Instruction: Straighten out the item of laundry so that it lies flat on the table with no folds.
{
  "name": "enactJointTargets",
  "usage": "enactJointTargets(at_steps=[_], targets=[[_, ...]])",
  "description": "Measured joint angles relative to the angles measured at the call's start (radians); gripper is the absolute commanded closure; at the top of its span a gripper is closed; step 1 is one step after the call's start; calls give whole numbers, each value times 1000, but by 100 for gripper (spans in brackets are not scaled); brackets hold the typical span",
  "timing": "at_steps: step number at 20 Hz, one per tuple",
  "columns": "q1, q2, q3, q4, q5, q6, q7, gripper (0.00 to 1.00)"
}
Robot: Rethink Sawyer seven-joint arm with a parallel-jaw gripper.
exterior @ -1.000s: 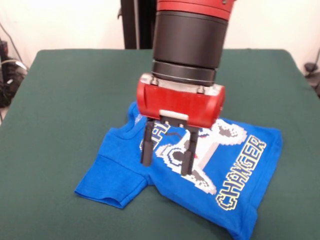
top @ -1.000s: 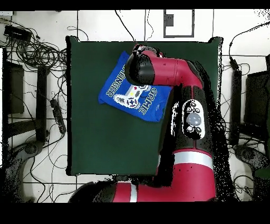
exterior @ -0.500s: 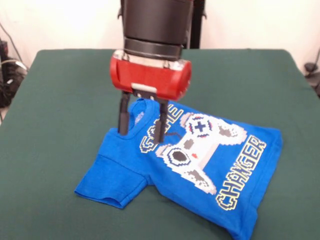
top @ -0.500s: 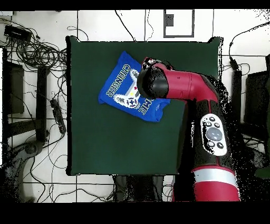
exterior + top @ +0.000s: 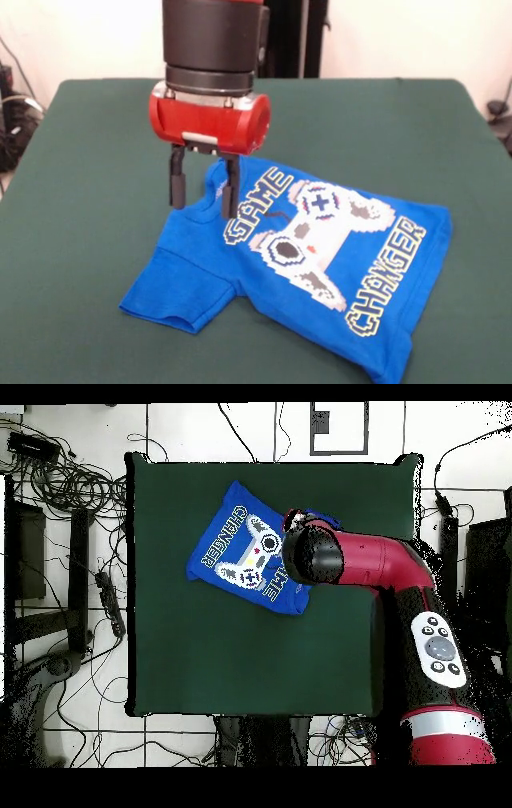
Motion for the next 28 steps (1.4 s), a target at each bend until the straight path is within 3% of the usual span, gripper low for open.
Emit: enactJointTargets(at_steps=[11,28], targets=[[-11,9,60,47,-87,0,0,0],[10,5,63,98,-88,0,0,0]])
